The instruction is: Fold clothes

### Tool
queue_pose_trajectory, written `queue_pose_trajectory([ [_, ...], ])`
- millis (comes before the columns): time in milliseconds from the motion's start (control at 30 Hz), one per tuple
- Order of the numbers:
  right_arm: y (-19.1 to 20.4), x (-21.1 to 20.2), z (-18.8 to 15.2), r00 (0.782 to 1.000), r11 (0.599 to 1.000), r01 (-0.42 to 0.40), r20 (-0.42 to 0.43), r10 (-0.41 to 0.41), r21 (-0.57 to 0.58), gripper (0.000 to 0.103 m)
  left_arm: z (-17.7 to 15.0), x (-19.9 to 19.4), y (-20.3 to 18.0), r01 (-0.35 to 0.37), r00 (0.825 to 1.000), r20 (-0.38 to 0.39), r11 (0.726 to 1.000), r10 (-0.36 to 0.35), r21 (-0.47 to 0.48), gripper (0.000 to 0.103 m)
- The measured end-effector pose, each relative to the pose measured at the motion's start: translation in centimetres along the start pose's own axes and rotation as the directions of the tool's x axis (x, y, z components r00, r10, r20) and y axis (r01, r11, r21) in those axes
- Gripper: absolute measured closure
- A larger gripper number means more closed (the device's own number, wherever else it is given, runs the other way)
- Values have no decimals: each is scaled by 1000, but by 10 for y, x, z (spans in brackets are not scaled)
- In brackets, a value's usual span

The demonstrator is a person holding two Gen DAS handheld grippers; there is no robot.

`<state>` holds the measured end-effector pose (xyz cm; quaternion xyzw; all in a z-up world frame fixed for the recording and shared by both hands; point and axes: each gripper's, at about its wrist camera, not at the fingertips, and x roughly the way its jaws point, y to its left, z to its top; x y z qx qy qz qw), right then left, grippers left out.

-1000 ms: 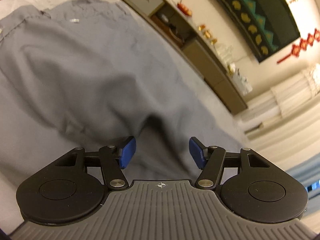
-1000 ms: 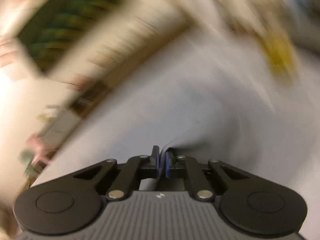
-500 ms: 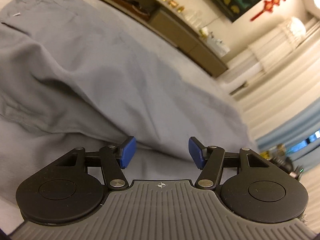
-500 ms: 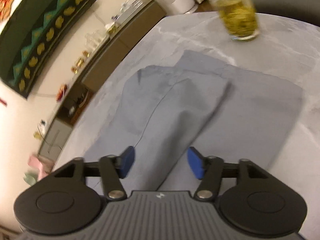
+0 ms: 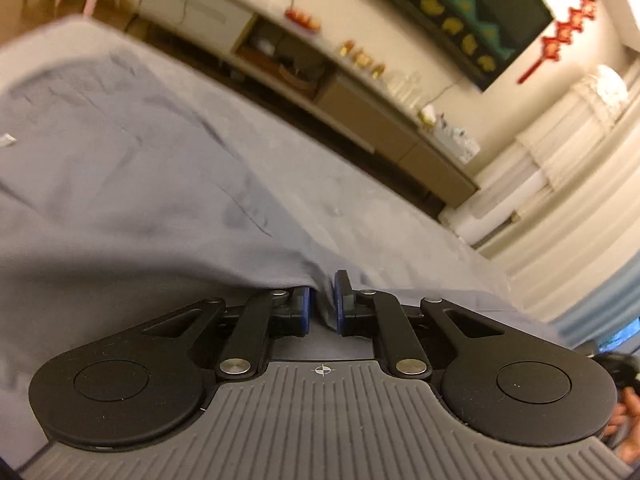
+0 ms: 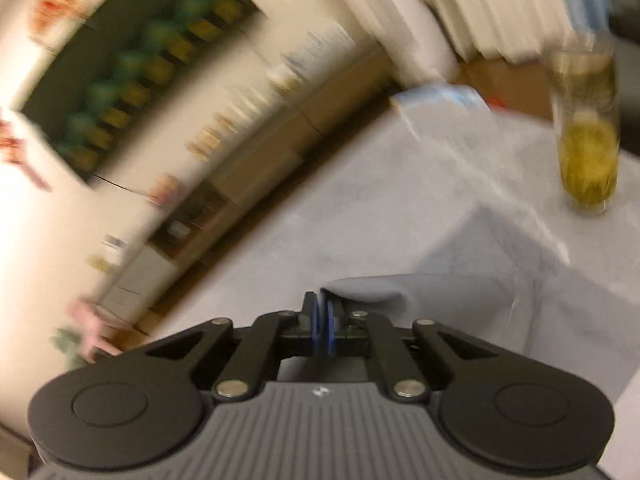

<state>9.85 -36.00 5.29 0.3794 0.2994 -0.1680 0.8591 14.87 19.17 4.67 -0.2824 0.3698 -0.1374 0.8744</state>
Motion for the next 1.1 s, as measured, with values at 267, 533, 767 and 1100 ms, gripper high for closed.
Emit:
queue_pose_trajectory([
  [267,-14,46,-28,997,998,0,-73,-5,-65,71,-14,-1,-6,-29,999,-25,997,31,67,78],
  [533,20,-17,-25,980,965,72,200,-21,-253,50,29,-127,33,68,948,315,997,-54,-34,66],
  [767,4,-39,-26,984,982,50,180,-16,-183,44,41,-153,147,-98,960,211,926,185,-365,59],
  [1100,-42,-20,-36,1000,1000,-2,31,2,-4,33,25,-62,124,-164,986,-28,943,163,-291,71],
])
